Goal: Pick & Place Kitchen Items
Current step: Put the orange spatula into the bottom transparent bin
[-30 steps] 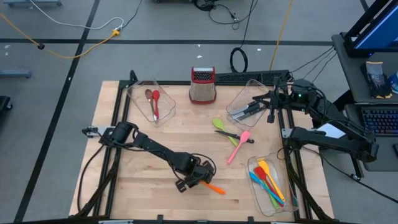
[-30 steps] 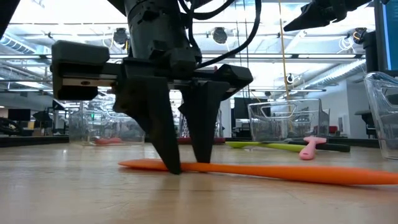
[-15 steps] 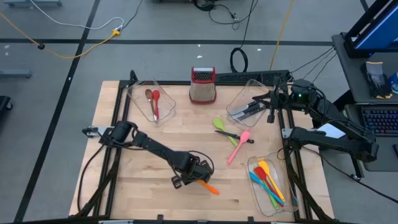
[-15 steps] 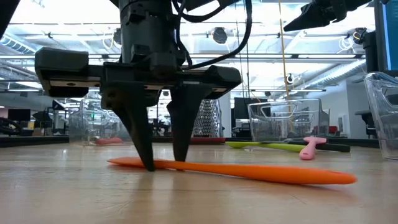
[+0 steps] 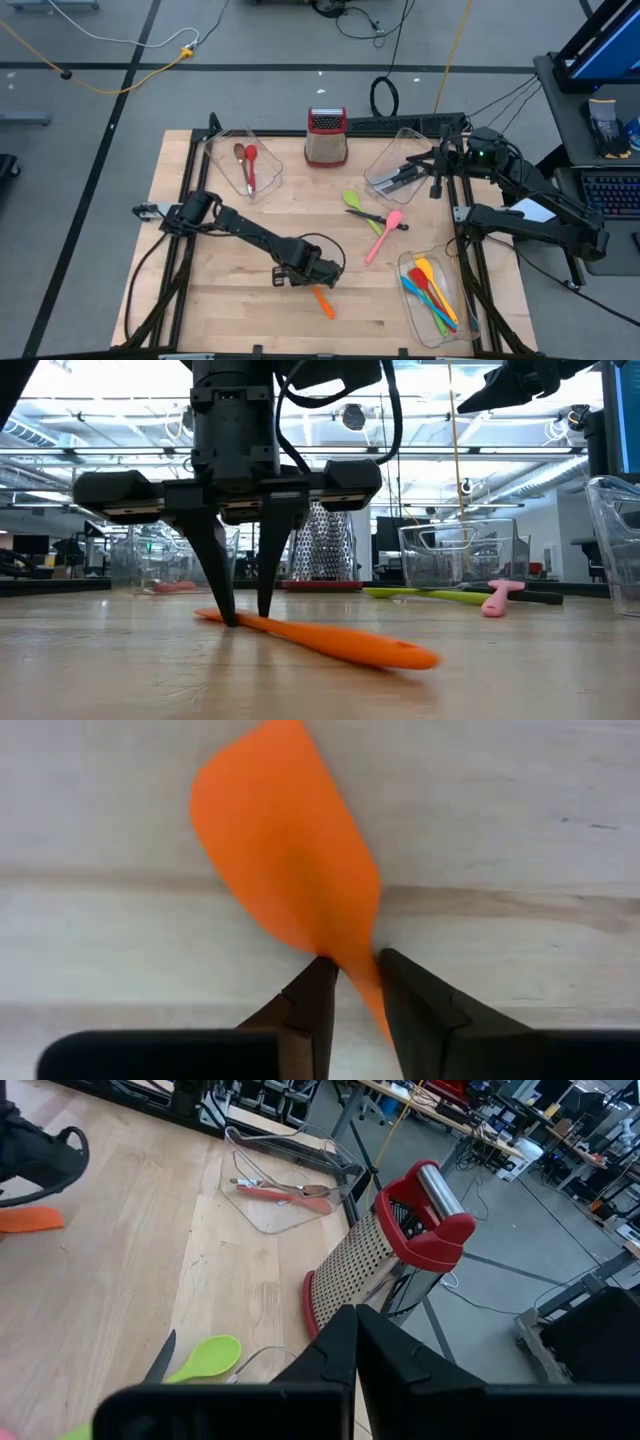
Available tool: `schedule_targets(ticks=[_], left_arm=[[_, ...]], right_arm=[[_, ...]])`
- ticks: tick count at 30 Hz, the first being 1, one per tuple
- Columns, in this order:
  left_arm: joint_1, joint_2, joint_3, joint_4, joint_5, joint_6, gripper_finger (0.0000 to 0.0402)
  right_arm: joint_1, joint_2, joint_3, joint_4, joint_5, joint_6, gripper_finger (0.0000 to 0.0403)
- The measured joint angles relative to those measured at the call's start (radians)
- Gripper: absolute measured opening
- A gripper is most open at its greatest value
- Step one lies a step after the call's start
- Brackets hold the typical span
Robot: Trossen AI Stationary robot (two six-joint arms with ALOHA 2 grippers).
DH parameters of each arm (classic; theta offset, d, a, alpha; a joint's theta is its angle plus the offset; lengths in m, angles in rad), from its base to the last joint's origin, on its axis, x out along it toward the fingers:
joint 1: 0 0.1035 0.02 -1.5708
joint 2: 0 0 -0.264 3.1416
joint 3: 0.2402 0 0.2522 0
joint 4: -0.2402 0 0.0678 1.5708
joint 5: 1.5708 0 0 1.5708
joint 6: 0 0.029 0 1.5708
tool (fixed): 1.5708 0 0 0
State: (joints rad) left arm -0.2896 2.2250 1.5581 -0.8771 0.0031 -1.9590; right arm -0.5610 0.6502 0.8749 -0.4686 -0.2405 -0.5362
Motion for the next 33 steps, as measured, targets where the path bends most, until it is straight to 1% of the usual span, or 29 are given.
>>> schedule_targets(ticks=[5, 9, 12, 15, 17, 23, 33], left_arm=[[0.02, 0.0, 0.0, -0.009, -0.003, 0.178, 0.0087], [0.024, -0.008, 0.0, -0.015, 0.013, 0.248, 0.0087], [0.024, -0.022, -0.004, -0.018, 0.019, 0.245, 0.0088], [0.02, -0.053, -0.013, -0.033, -0.006, 0.208, 0.0088], [0.02, -0.072, -0.014, -0.053, -0.029, 0.171, 0.0088], [0.026, -0.106, -0.023, -0.083, -0.148, 0.095, 0.0088], [0.028, -0.109, -0.021, -0.037, -0.146, 0.065, 0.0088]], right_arm=[[0.0, 0.0, 0.0, 0.0, 0.0, 0.0, 0.0], [0.0, 0.0, 0.0, 0.0, 0.0, 0.004, 0.0], [0.0, 0.0, 0.0, 0.0, 0.0, 0.026, 0.0], [0.0, 0.002, 0.0, 0.0, 0.0, 0.029, 0.0], [0.0, 0.003, 0.0, 0.0, 0.0, 0.029, 0.0], [0.0, 0.011, 0.0, 0.0, 0.0, 0.028, 0.0], [0.0, 0.014, 0.0, 0.0, 0.0, 0.027, 0.0]])
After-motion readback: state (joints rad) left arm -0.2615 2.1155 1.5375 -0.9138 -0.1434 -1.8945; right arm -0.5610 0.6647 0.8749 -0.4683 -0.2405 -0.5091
